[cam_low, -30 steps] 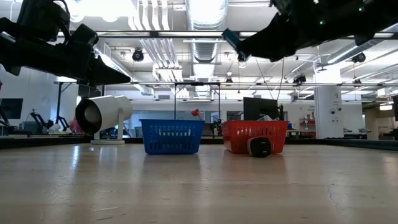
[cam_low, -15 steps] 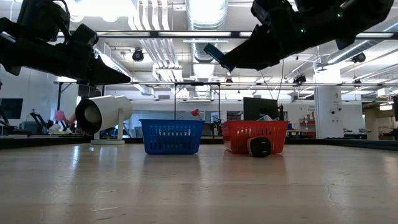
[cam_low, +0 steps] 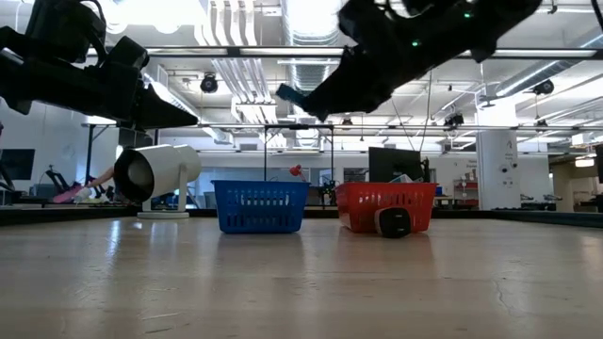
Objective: Pick & Place Office items
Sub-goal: Put the light blue digital clock into the blue bin
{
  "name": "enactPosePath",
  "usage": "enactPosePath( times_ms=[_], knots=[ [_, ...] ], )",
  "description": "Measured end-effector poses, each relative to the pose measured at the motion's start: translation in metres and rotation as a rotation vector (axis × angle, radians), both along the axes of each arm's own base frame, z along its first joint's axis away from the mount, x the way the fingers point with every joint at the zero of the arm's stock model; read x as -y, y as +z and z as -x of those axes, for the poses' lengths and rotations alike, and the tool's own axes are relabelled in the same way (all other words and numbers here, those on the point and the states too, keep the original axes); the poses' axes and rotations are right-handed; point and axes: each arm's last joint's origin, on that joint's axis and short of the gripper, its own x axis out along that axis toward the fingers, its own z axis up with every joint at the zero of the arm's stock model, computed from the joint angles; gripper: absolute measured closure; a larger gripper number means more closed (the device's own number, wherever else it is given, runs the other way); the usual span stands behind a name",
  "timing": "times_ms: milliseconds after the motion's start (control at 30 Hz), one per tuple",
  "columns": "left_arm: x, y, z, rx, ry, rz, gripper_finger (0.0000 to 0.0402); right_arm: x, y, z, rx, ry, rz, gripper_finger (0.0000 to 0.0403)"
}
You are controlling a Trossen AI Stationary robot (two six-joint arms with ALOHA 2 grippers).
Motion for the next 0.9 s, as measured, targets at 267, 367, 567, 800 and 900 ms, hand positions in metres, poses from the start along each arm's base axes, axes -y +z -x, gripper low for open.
enactPosePath(
  times_ms=[267, 367, 567, 800, 900],
  knots=[
    [0.000, 0.000, 0.000, -0.001, -0.001, 0.000, 0.0385, 0.002, -0.001, -0.045, -0.097, 0.011, 0.070, 0.0251],
    [0.000, 0.000, 0.000, -0.003, -0.001, 0.000, 0.0385, 0.003, -0.006, -0.064, -0.158, 0.017, 0.097, 0.0251],
    [0.000, -0.001, 0.000, -0.008, -0.001, 0.001, 0.0385, 0.007, -0.029, -0.089, -0.313, 0.004, 0.111, 0.0249],
    [0.000, -0.001, 0.000, -0.010, -0.001, 0.001, 0.0385, 0.016, -0.047, -0.100, -0.371, -0.034, 0.092, 0.0246],
    [0.000, -0.001, 0.000, -0.010, -0.001, 0.001, 0.0385, 0.016, -0.048, -0.100, -0.381, -0.033, 0.093, 0.0238]
  ],
)
